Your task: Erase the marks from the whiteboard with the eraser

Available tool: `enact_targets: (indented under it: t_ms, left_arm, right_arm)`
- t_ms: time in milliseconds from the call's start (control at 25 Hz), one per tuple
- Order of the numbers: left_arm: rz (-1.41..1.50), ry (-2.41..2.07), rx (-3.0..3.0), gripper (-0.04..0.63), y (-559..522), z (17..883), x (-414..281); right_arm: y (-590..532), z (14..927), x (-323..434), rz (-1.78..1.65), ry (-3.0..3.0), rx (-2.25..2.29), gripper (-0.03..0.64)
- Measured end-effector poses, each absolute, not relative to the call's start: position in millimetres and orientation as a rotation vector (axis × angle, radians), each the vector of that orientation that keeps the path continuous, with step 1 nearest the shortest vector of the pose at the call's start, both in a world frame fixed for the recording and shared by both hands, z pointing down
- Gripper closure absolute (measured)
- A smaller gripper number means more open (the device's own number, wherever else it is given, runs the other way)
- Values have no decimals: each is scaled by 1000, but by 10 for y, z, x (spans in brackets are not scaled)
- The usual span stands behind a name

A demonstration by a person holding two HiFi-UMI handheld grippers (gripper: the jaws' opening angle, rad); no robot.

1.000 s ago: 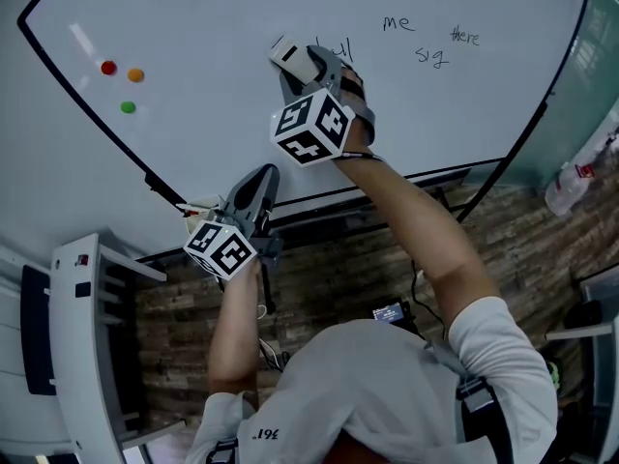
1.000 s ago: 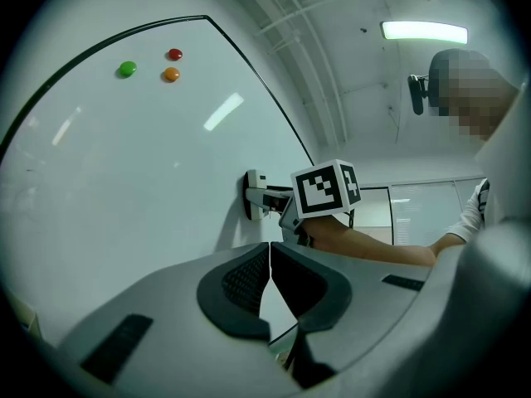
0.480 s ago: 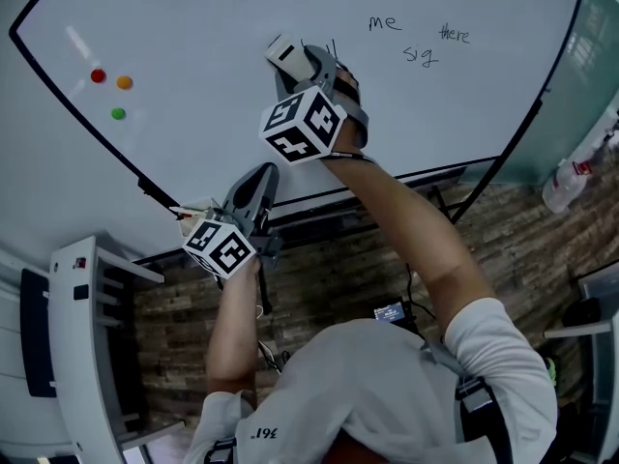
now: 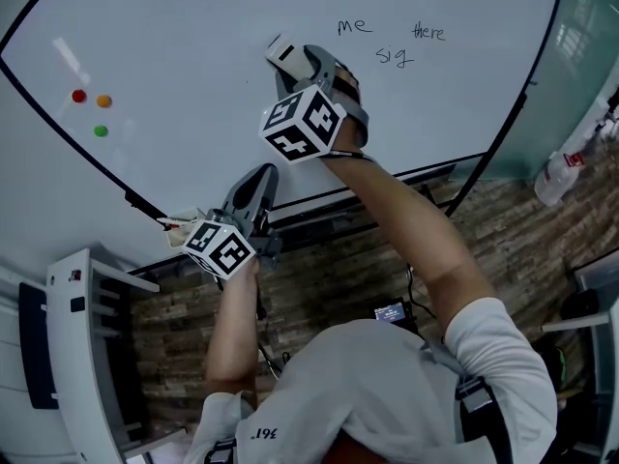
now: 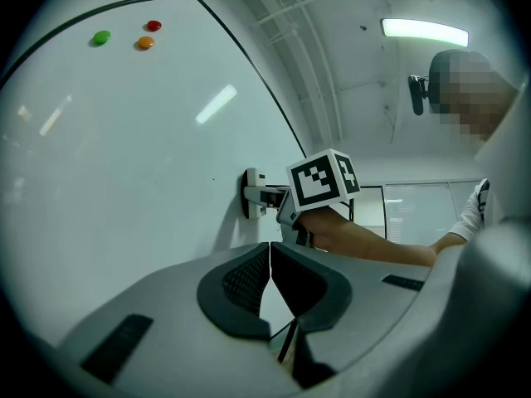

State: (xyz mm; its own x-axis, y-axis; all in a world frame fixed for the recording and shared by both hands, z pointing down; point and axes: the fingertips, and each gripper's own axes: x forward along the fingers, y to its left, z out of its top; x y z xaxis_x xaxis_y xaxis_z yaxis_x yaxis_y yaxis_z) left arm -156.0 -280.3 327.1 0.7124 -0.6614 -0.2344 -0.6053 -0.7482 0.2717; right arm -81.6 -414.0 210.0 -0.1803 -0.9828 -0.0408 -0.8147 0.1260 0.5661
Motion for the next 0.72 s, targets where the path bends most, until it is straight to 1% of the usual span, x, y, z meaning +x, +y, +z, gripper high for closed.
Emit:
enact_targets:
  t_ms: [440, 720]
  left_arm:
    - [-472, -992, 2747, 588, -2855, 3276, -1224]
    - [-468, -979, 2760, 588, -2861, 3237, -1070]
  right_arm:
    - [-4171, 2045, -425, -648, -2071, 1766, 364]
    - [-4174, 1985, -234, -571, -2119, 1772, 364]
